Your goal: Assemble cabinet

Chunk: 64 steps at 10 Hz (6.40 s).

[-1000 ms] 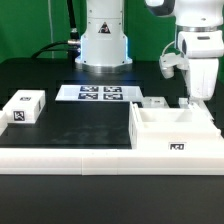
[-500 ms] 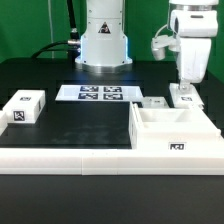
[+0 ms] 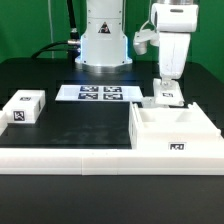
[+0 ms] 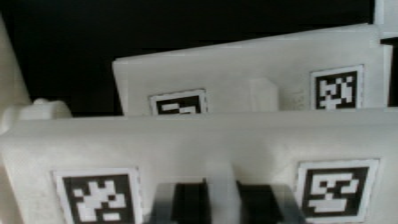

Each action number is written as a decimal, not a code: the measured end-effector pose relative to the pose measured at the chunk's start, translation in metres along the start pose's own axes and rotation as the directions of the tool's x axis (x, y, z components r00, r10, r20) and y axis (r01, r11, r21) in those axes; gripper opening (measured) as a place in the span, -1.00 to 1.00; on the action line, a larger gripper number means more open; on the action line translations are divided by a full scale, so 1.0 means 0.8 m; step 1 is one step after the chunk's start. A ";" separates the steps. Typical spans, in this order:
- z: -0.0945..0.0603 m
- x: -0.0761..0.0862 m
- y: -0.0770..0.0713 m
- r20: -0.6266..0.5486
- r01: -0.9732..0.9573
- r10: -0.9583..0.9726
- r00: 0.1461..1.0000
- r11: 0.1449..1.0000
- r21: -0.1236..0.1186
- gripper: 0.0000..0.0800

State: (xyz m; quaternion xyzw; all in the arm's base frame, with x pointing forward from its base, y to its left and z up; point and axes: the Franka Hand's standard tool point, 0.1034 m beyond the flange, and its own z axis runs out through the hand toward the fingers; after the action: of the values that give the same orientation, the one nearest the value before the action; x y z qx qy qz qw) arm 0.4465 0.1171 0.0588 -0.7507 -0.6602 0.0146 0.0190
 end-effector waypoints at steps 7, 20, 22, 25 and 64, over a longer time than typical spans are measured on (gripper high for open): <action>-0.002 0.003 0.006 0.003 0.002 -0.002 1.000 1.000 0.005 -0.83; -0.004 -0.006 0.007 0.017 -0.030 0.030 0.999 0.999 0.029 -0.83; -0.003 -0.006 0.006 0.017 -0.028 0.028 0.999 0.999 0.030 -0.83; -0.018 -0.003 0.009 0.024 0.015 -0.016 1.000 1.000 0.025 -0.83; -0.009 0.006 0.163 -0.050 0.065 -0.067 0.996 0.997 -0.049 -0.82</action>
Offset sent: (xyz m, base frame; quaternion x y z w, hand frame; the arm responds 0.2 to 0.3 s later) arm 0.0000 0.0000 0.0000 0.0000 0.0000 0.0000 1.0000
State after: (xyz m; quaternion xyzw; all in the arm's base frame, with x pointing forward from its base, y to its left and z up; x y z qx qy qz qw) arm 0.5764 0.1049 0.0601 -0.7289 -0.6841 -0.0210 0.0187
